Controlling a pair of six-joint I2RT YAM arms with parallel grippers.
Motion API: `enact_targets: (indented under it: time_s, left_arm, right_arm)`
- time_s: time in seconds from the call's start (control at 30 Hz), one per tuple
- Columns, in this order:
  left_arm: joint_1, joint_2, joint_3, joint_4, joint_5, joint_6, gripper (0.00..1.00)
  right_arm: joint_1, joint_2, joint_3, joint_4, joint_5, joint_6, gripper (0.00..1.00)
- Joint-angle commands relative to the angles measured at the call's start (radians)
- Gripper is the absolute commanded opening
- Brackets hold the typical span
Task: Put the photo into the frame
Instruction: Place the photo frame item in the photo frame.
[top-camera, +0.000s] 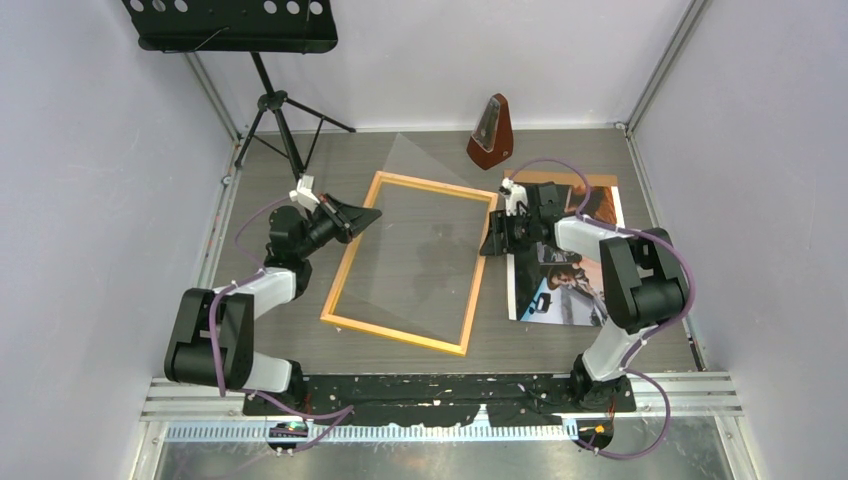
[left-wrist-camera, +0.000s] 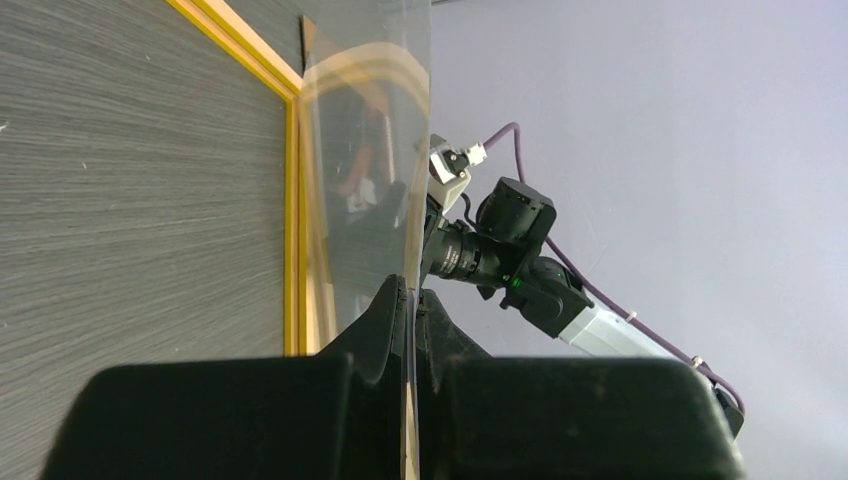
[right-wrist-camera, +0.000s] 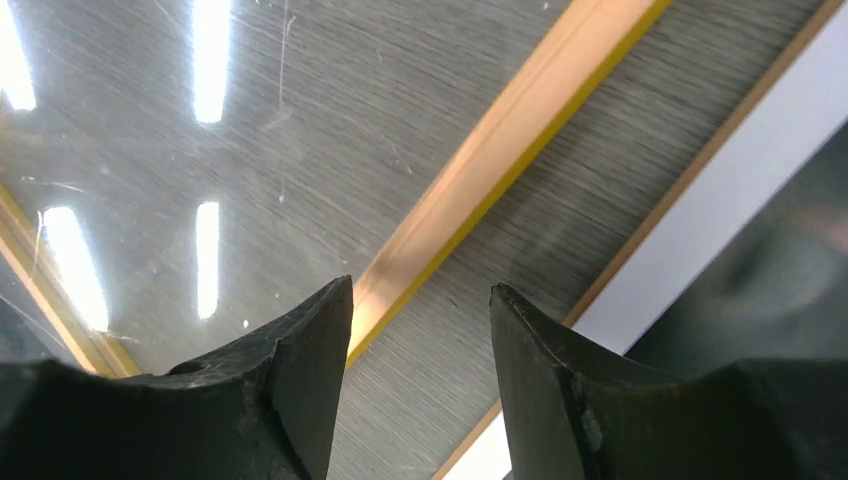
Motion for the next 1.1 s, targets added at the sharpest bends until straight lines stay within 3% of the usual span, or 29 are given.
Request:
enact_targets:
  time_s: [0.0,1.07]
  left_arm:
    - [-0.004,0.012,0.014,0.015,0.013,0.027,0.00]
    - [-0.001,0.017,0.016,0.015,0.018,0.035,0.00]
  right_arm:
    - [0.030,0.030,0.066,0.036,-0.014,0.019,0.58]
    - [0.042,-0.034,-0.007,0.053,0.002,-0.026,0.41]
